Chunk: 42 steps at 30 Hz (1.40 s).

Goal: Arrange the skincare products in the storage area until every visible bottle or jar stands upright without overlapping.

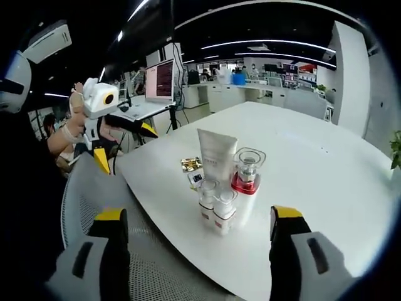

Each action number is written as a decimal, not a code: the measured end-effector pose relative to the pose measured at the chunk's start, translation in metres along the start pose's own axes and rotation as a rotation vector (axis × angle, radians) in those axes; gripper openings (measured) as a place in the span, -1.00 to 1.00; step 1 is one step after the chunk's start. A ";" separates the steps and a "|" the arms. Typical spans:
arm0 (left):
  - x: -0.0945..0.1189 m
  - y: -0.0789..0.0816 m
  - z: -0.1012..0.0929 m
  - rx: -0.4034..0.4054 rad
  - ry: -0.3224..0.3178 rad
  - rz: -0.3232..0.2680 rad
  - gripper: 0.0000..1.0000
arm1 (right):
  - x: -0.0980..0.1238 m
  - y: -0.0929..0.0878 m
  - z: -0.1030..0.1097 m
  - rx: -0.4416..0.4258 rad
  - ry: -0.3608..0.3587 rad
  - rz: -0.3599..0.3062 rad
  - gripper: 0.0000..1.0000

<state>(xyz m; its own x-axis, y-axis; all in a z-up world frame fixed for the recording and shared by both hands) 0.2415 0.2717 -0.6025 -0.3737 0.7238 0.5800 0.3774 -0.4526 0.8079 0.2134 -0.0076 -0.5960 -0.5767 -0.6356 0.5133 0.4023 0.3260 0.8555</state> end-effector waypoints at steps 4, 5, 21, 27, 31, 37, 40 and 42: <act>0.008 -0.002 0.002 0.013 0.015 -0.010 0.94 | -0.001 0.001 -0.001 -0.001 -0.021 -0.008 0.99; 0.010 -0.004 0.003 0.015 0.025 -0.011 0.94 | -0.001 0.001 -0.001 -0.002 -0.027 -0.007 0.99; 0.015 -0.013 0.018 0.013 0.046 0.024 0.94 | -0.009 0.004 -0.002 -0.003 -0.014 -0.005 0.99; 0.011 -0.011 0.021 0.017 0.024 0.023 0.94 | -0.012 0.005 -0.006 -0.001 -0.020 0.007 0.99; 0.007 -0.012 0.021 0.000 0.009 0.049 0.94 | -0.014 0.007 -0.006 0.024 -0.015 0.019 0.99; -0.001 -0.012 0.023 -0.003 -0.005 0.066 0.94 | -0.013 0.007 -0.006 0.020 -0.006 0.013 0.99; -0.004 -0.009 0.025 -0.003 -0.001 0.059 0.94 | -0.013 0.006 -0.006 0.019 -0.001 0.020 0.99; -0.007 -0.009 0.026 -0.003 0.002 0.066 0.94 | -0.012 0.005 -0.006 0.021 -0.004 0.024 0.99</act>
Point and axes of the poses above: the point that each gripper's makers call its tool centre point, and the gripper's own axes: x roughly backward along the fingers, z roughly to its left, y roughly out of its top, the point moved 8 cm from there along x, roughly backward along the fingers, and after that the axes turned 1 degree about -x, right-handed, at the moved point
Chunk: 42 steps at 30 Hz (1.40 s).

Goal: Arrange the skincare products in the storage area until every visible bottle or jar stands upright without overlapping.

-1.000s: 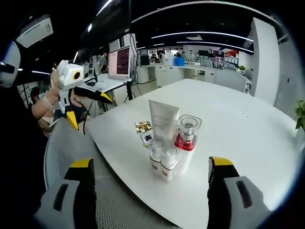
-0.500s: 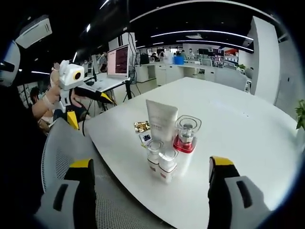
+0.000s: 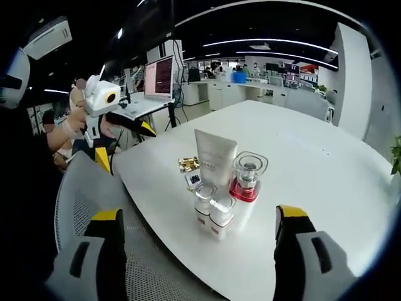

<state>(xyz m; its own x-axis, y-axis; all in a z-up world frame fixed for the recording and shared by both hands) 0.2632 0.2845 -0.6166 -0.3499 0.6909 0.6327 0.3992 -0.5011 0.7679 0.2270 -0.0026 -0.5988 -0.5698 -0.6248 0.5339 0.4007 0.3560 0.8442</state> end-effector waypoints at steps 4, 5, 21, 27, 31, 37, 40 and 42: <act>-0.008 0.002 0.001 -0.012 -0.010 0.016 0.94 | 0.000 -0.002 0.000 -0.007 0.007 0.005 0.99; -0.010 0.002 0.001 -0.014 -0.012 0.017 0.94 | 0.000 -0.002 0.000 -0.008 0.006 0.008 0.99; -0.059 0.015 0.014 0.030 -0.046 -0.023 0.33 | -0.004 -0.005 -0.005 -0.019 0.008 0.026 0.99; -0.079 0.020 0.021 0.041 -0.038 -0.040 0.13 | -0.005 -0.004 -0.008 -0.020 0.004 0.027 0.99; -0.091 0.023 0.024 0.050 -0.043 -0.050 -0.03 | -0.005 -0.003 -0.011 -0.022 0.002 0.022 0.99; -0.111 0.027 0.028 0.047 -0.045 -0.047 -0.21 | -0.007 -0.003 -0.013 -0.025 0.003 0.032 0.99; -0.120 0.028 0.030 0.040 -0.051 -0.041 -0.31 | -0.008 -0.001 -0.015 -0.017 0.003 0.031 0.99; -0.125 0.028 0.028 0.046 -0.088 -0.038 -0.35 | -0.008 -0.001 -0.016 -0.017 0.003 0.034 0.99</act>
Point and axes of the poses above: the point that each gripper's makers call its tool centre point, and the gripper's own axes: x roughly backward along the fingers, z roughly to its left, y roughly out of its top, the point moved 8 cm from there along x, roughly backward along the fingers, and after that the axes turned 1 degree about -x, right-handed, at the moved point
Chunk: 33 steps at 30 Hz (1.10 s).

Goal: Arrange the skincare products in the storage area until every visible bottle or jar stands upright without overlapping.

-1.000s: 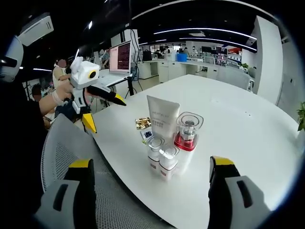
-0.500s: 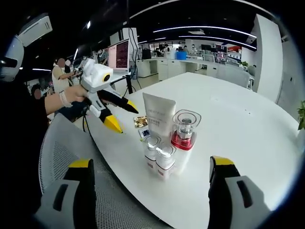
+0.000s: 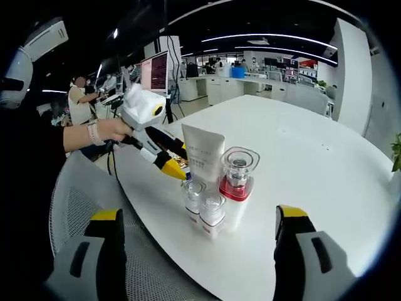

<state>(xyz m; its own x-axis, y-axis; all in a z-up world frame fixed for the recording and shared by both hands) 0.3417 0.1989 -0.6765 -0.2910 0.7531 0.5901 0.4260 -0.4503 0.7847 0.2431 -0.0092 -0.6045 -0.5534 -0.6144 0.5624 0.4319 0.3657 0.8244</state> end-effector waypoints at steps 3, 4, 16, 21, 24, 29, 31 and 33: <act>-0.010 -0.002 0.002 0.009 -0.003 0.021 -0.35 | 0.002 0.003 -0.003 -0.003 0.001 -0.006 0.99; -0.012 -0.003 0.002 0.010 -0.001 0.033 -0.37 | 0.003 0.004 -0.004 -0.004 -0.001 -0.010 0.99; -0.037 -0.017 -0.004 0.078 -0.074 0.099 -0.31 | 0.005 0.015 -0.015 0.001 -0.012 -0.005 0.99; -0.038 -0.022 0.001 0.072 -0.054 0.127 -0.28 | 0.012 0.027 -0.024 -0.008 0.011 -0.026 0.99; -0.037 -0.022 0.003 0.078 -0.048 0.128 -0.27 | 0.015 0.035 -0.031 -0.012 0.021 -0.035 0.99; -0.035 -0.022 0.009 0.092 -0.034 0.115 -0.28 | 0.016 0.046 -0.040 0.000 0.041 -0.025 0.99; -0.032 -0.023 0.012 0.097 -0.022 0.118 -0.28 | 0.016 0.052 -0.044 0.000 0.055 -0.025 0.99; -0.029 -0.025 0.014 0.098 -0.014 0.123 -0.26 | 0.016 0.058 -0.047 0.001 0.068 -0.038 0.99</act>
Point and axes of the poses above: the point that each gripper's makers call its tool centre point, and the gripper's own axes: x roughly backward along the fingers, z roughly to its left, y roughly out of its top, the point moved 8 cm from there along x, roughly backward along the fingers, and after that the axes turned 1 degree about -x, right-handed, at the moved point
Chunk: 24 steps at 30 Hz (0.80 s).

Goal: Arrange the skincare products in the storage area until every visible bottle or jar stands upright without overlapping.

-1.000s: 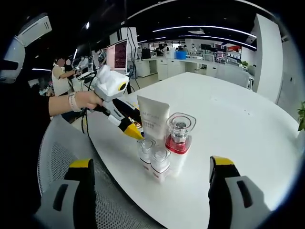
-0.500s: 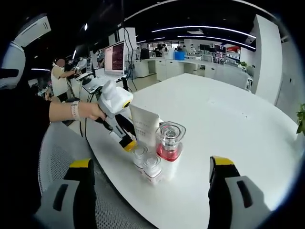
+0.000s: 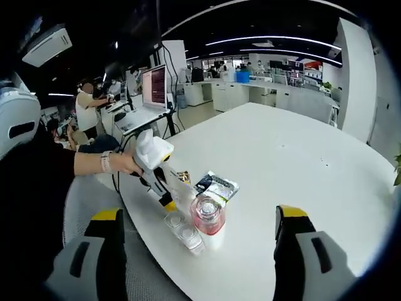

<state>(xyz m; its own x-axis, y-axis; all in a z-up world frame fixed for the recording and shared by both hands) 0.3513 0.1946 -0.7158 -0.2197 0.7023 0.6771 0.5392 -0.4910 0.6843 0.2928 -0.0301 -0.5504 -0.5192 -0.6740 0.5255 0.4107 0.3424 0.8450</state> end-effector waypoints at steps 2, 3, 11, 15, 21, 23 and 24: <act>0.003 -0.003 0.003 -0.005 0.021 0.012 -0.25 | -0.002 0.006 -0.003 0.001 0.014 -0.002 0.99; 0.004 -0.004 0.004 -0.010 0.027 0.019 -0.25 | -0.003 0.008 -0.004 0.000 0.017 -0.001 0.99; 0.017 -0.010 0.016 0.005 0.058 0.038 -0.25 | -0.009 0.034 -0.016 0.035 0.027 -0.008 0.99; 0.021 -0.016 0.019 -0.064 0.090 0.087 -0.21 | -0.013 0.045 -0.024 0.043 0.024 -0.022 0.99; 0.027 -0.019 0.022 -0.182 0.122 0.140 -0.21 | -0.028 0.055 -0.038 0.054 0.021 -0.020 0.99; 0.028 -0.020 0.024 -0.209 0.129 0.148 -0.25 | -0.035 0.055 -0.043 0.049 0.022 -0.006 0.99; 0.029 -0.020 0.025 -0.222 0.137 0.152 -0.28 | -0.038 0.054 -0.045 0.046 0.024 -0.004 0.99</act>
<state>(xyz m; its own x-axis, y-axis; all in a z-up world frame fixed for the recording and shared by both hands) 0.3547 0.2382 -0.7167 -0.2655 0.5437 0.7962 0.3867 -0.6965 0.6045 0.3686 -0.0151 -0.5292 -0.5022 -0.6906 0.5204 0.3734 0.3696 0.8508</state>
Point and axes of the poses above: the point that each gripper's makers call its tool centre point, and the gripper's own axes: x roughly backward along the fingers, z roughly to its left, y roughly out of its top, the point moved 8 cm from there along x, roughly backward along the fingers, and after that the axes turned 1 degree about -x, right-handed, at the moved point
